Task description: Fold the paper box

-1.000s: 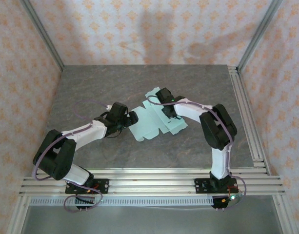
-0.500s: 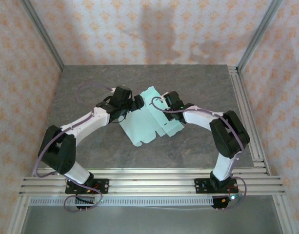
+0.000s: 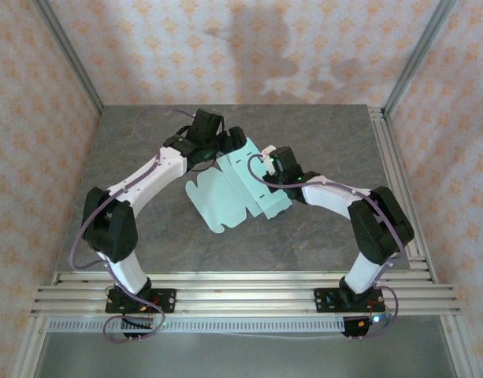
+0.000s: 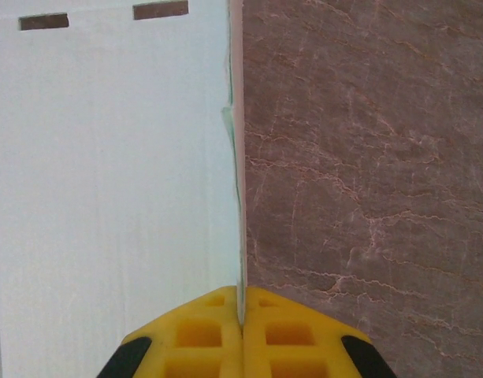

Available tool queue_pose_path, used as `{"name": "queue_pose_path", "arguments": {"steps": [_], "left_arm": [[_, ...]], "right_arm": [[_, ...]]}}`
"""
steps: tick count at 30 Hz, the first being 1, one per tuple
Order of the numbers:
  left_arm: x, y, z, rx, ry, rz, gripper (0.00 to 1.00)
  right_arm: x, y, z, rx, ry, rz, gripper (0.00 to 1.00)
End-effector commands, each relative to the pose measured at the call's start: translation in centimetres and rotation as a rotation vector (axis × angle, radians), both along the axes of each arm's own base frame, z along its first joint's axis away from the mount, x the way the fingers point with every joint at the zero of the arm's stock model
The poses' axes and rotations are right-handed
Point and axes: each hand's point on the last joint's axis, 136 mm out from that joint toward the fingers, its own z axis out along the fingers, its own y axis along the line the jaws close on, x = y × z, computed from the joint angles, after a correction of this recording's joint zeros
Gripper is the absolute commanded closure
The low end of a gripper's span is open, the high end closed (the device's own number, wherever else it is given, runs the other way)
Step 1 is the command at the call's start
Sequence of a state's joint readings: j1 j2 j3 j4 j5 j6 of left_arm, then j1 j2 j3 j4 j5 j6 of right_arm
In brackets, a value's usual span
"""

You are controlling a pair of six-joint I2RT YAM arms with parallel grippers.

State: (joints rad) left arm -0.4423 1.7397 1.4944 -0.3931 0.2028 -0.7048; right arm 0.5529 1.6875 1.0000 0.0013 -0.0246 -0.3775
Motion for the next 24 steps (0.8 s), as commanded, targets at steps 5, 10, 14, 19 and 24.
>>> {"name": "queue_pose_path", "arguments": {"steps": [5, 10, 14, 19, 24], "left_arm": [[1.8, -2.2, 2.5, -0.023, 0.008, -0.091, 0.17], [3.3, -4.3, 2.3, -0.012, 0.023, -0.16, 0.2], [4.2, -5.8, 2.0, -0.007, 0.047, -0.208, 0.21], [5.1, -7.6, 0.9, 0.001, 0.078, -0.262, 0.17], [5.5, -8.3, -0.5, 0.005, 0.123, -0.277, 0.17]], "right_arm": [[-0.1, 0.9, 1.5, 0.032, -0.047, 0.029, 1.0], [-0.4, 1.4, 1.8, 0.039, -0.069, 0.053, 1.0], [-0.7, 1.8, 1.6, 0.042, -0.065, 0.069, 1.0], [-1.0, 2.1, 1.6, 0.035, -0.066, 0.085, 1.0], [-1.0, 1.8, 1.5, 0.019, -0.069, 0.078, 1.0]]}}
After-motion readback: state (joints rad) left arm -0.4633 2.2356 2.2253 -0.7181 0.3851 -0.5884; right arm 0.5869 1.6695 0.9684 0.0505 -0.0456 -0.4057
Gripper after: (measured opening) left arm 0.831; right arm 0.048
